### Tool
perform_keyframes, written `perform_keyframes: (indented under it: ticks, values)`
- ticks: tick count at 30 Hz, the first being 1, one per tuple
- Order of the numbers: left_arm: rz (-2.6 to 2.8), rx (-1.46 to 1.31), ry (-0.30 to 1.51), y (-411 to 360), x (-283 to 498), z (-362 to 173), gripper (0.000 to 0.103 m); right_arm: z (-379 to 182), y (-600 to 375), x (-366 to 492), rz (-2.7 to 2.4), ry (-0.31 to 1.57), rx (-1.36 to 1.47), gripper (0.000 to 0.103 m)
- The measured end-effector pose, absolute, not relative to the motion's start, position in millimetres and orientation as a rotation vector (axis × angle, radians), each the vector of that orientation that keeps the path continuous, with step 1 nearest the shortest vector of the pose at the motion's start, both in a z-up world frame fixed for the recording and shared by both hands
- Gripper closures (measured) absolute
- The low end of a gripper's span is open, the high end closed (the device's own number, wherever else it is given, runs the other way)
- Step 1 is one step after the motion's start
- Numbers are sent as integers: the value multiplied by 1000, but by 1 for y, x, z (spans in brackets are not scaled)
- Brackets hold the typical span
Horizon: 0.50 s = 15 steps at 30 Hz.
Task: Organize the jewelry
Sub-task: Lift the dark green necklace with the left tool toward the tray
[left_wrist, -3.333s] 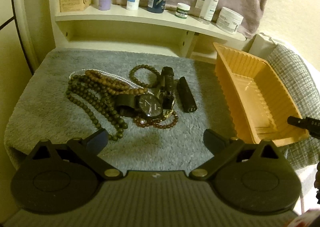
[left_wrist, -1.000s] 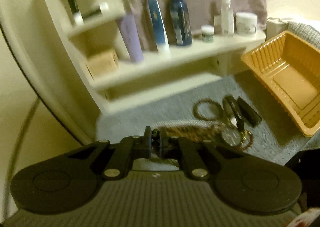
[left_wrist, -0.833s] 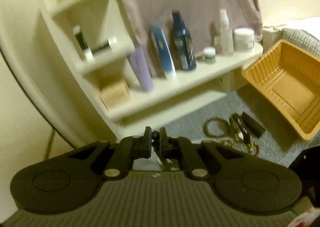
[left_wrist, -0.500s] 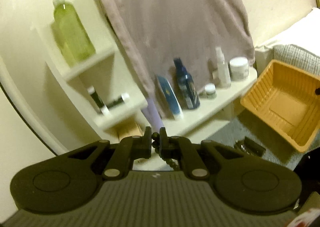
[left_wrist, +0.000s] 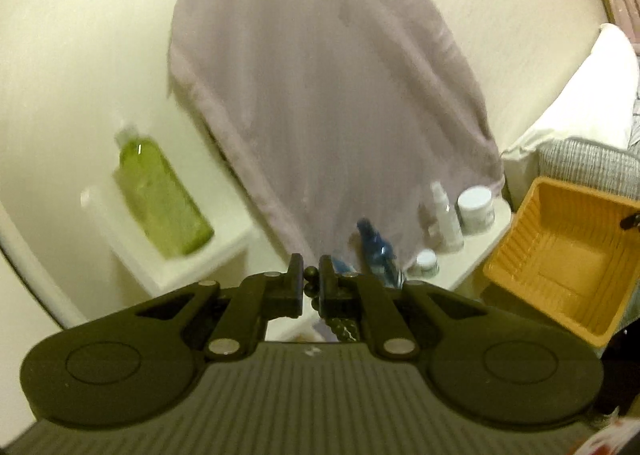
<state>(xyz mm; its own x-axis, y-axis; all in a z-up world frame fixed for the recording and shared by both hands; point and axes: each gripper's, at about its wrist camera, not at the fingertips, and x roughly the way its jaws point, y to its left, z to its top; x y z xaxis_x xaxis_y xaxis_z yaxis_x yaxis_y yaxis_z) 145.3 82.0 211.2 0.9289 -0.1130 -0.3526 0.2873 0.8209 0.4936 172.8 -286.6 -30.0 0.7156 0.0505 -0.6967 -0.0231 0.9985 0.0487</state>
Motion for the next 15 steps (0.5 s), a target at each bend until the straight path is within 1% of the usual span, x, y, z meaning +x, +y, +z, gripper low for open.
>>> perform_keyframes:
  ticks: [15]
  values:
    - [-373, 613, 143, 28, 151, 288, 96, -30, -286, 172, 44, 755, 39, 99]
